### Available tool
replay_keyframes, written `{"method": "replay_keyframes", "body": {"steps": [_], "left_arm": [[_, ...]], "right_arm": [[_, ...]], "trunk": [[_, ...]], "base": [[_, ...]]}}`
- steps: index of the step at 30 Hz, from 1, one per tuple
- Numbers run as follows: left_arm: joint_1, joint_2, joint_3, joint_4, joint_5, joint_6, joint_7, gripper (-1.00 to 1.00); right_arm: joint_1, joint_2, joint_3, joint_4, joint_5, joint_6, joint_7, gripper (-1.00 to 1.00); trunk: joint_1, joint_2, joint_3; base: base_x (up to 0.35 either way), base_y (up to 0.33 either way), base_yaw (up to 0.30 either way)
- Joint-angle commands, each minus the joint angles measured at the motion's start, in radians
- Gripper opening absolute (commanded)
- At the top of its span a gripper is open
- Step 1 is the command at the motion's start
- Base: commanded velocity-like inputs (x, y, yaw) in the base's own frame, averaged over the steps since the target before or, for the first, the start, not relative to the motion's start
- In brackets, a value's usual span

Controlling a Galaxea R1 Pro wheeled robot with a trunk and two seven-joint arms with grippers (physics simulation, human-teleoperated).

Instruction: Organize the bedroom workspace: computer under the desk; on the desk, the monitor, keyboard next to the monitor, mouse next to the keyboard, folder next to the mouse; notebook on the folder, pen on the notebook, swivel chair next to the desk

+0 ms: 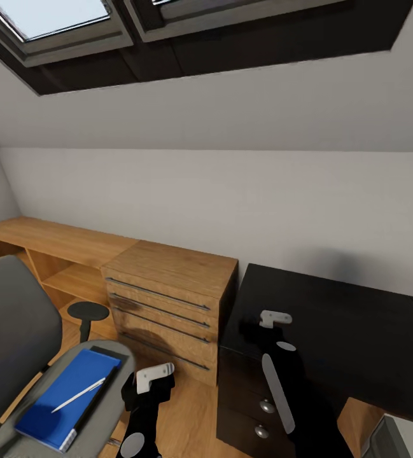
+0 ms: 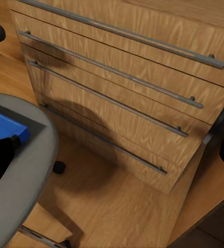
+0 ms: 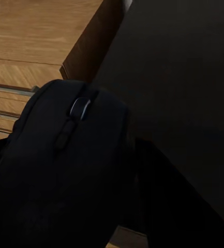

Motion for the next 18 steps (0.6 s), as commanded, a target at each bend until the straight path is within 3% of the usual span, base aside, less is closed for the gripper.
{"method": "replay_keyframes", "body": {"steps": [1, 18], "left_arm": [[-0.001, 0.000, -0.002, -0.001, 0.007, 0.003, 0.007, 1.00], [-0.001, 0.000, -0.002, -0.001, 0.008, 0.005, 0.007, 1.00]], "right_arm": [[-0.001, 0.000, 0.001, -0.001, -0.014, 0.002, -0.011, -1.00], [-0.001, 0.000, 0.000, 0.005, -0.011, -0.001, -0.009, -1.00]], "trunk": [[0.000, -0.001, -0.001], [0.000, -0.001, -0.001]], "base": [[0.000, 0.000, 0.002], [0.001, 0.000, 0.000]]}}
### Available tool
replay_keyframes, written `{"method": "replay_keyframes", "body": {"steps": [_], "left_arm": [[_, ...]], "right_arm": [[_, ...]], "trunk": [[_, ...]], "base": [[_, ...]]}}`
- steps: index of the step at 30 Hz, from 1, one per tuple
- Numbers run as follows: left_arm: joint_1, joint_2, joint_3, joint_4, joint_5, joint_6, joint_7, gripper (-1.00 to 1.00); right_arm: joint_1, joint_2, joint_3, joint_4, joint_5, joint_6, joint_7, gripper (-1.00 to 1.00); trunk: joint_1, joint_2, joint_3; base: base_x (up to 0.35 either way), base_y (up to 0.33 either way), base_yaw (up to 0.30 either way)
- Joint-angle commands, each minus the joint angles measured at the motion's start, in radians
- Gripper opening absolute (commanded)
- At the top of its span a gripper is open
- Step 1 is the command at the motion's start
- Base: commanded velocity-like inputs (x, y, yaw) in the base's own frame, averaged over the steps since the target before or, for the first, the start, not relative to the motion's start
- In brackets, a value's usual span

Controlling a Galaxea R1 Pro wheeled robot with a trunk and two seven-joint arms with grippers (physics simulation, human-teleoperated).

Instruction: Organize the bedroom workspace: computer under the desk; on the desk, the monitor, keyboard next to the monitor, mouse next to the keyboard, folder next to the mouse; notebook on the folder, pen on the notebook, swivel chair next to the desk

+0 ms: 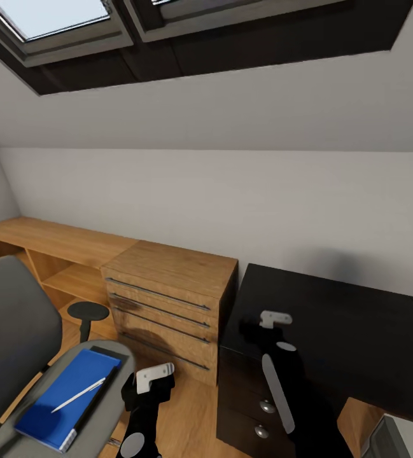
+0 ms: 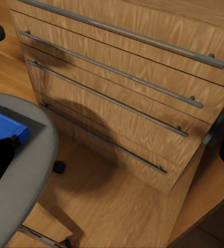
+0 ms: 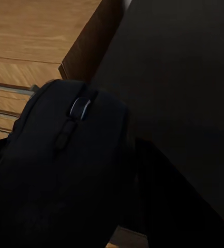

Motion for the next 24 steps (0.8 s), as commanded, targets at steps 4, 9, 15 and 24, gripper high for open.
{"method": "replay_keyframes", "body": {"steps": [4, 9, 15, 24], "left_arm": [[-0.001, 0.000, -0.002, -0.001, 0.008, 0.003, 0.007, 1.00], [-0.001, 0.000, -0.002, 0.000, 0.008, 0.003, 0.007, 1.00], [-0.001, 0.000, -0.004, 0.000, 0.007, 0.003, 0.007, 1.00], [-0.001, 0.000, -0.042, 0.002, 0.006, 0.028, 0.008, 1.00]], "right_arm": [[-0.001, 0.000, 0.004, 0.038, -0.008, 0.001, -0.010, -1.00], [-0.004, 0.000, 0.005, 0.111, 0.020, 0.000, -0.009, -1.00], [-0.005, 0.000, 0.009, 0.130, 0.060, 0.001, -0.009, -1.00], [-0.005, 0.000, 0.039, 0.135, 0.073, 0.004, -0.014, -1.00]], "trunk": [[0.000, -0.001, -0.001], [0.000, -0.001, -0.001], [0.000, -0.001, -0.001], [0.000, -0.001, -0.001]], "base": [[0.177, 0.000, 0.000], [0.207, 0.000, 0.000], [0.028, 0.000, 0.000], [0.004, 0.000, 0.000]]}}
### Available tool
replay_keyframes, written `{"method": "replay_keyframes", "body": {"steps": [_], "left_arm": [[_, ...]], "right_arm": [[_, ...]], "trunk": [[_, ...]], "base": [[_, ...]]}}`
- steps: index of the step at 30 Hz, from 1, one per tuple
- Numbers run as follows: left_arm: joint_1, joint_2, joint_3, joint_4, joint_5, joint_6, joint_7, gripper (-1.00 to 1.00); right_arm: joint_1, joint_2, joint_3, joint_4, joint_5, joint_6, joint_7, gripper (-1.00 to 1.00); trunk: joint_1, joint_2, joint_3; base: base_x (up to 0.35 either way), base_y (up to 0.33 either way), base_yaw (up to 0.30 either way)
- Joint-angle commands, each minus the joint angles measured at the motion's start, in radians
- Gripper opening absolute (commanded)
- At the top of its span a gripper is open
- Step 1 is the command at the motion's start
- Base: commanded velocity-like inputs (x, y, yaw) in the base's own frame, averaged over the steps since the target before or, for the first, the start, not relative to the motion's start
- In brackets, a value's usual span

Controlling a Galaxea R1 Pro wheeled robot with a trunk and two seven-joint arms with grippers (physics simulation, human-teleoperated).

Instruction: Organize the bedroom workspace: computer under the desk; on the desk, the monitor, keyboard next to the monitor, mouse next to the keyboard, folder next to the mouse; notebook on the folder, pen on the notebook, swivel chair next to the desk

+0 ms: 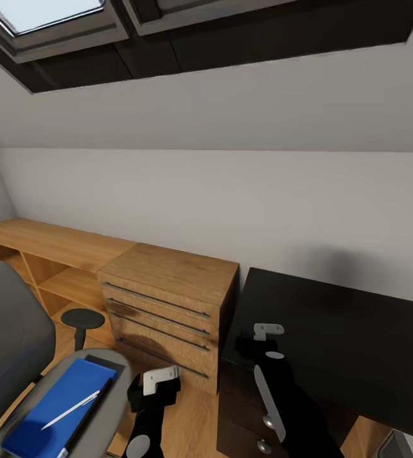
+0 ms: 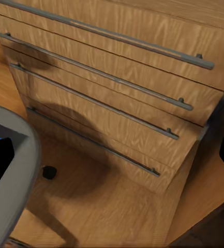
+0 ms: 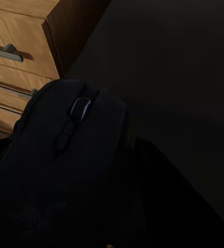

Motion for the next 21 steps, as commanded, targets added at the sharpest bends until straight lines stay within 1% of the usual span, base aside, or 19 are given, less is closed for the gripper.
{"method": "replay_keyframes", "body": {"steps": [1, 5, 8, 11, 15, 21], "left_arm": [[-0.001, 0.001, -0.005, -0.001, 0.008, 0.011, 0.011, 1.00], [-0.001, 0.001, -0.009, 0.000, 0.008, 0.017, 0.026, 1.00], [-0.001, 0.000, -0.011, 0.000, 0.008, 0.019, 0.030, 1.00], [-0.001, 0.001, -0.013, 0.000, 0.008, 0.020, 0.031, 1.00], [-0.001, 0.000, -0.015, -0.001, 0.008, 0.020, 0.032, 1.00], [-0.001, 0.001, -0.016, 0.000, 0.008, 0.020, 0.032, 1.00]], "right_arm": [[-0.001, 0.000, 0.003, -0.001, -0.002, 0.004, -0.009, -1.00], [-0.001, 0.000, 0.003, -0.001, 0.008, 0.004, -0.010, -1.00], [-0.001, 0.000, 0.004, 0.002, 0.010, 0.004, -0.013, -1.00], [-0.002, 0.000, 0.004, 0.015, 0.011, 0.004, -0.023, -1.00], [-0.020, 0.000, 0.004, 0.057, 0.012, 0.004, -0.042, -1.00], [-0.039, 0.000, 0.004, 0.097, 0.012, 0.006, -0.048, -1.00]], "trunk": [[0.000, -0.001, -0.001], [0.000, -0.001, -0.001], [0.000, -0.001, -0.001], [0.000, -0.001, -0.001], [0.000, -0.001, -0.001], [0.000, -0.001, -0.001]], "base": [[0.109, 0.000, 0.000], [0.205, 0.000, 0.000], [0.113, 0.000, 0.000], [0.039, 0.000, 0.000], [0.010, 0.000, 0.000], [0.001, 0.000, 0.000]]}}
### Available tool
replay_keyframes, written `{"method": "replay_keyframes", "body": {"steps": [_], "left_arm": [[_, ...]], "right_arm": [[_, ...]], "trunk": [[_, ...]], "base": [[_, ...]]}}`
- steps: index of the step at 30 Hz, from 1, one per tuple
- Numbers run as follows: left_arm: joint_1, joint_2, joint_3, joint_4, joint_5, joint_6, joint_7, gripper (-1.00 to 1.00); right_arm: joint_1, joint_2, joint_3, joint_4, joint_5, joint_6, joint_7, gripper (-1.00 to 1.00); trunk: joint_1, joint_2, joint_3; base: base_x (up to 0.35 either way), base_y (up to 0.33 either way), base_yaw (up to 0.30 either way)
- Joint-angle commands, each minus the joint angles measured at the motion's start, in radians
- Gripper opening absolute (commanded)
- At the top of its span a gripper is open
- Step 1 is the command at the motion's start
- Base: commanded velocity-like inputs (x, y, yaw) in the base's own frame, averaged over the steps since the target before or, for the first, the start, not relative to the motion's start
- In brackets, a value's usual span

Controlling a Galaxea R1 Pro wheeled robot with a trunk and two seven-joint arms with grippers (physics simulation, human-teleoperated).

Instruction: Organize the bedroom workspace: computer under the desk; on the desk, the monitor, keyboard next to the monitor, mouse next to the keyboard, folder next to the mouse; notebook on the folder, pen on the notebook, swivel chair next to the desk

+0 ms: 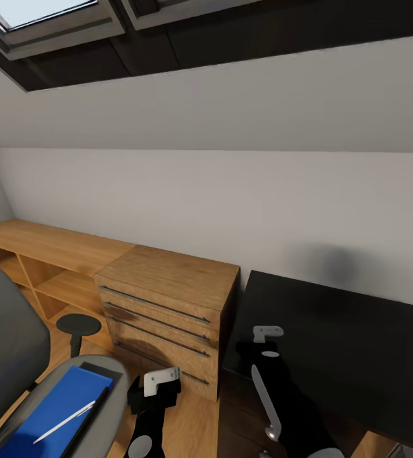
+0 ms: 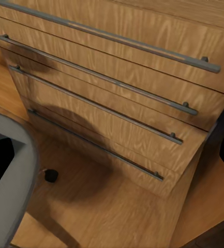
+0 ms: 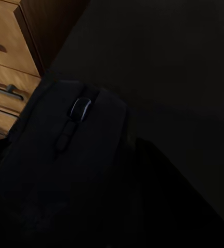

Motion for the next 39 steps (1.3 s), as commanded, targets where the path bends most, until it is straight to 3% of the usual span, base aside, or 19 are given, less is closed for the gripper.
{"method": "replay_keyframes", "body": {"steps": [1, 21, 39], "left_arm": [[-0.001, 0.001, -0.002, -0.002, 0.008, 0.003, 0.007, 1.00], [-0.001, 0.001, -0.002, -0.003, 0.008, 0.003, 0.007, 1.00], [-0.001, 0.001, -0.002, -0.003, 0.009, 0.002, 0.007, 1.00]], "right_arm": [[-0.003, 0.000, 0.001, 0.003, -0.006, 0.004, -0.008, -1.00], [-0.033, 0.000, 0.001, 0.072, -0.006, -0.002, -0.009, -1.00], [-0.039, 0.000, -0.002, 0.076, -0.006, -0.001, -0.009, -1.00]], "trunk": [[0.000, -0.001, -0.001], [0.000, -0.001, -0.001], [0.000, -0.001, -0.001]], "base": [[0.000, 0.000, 0.000], [0.000, 0.000, 0.000], [0.042, 0.000, 0.000]]}}
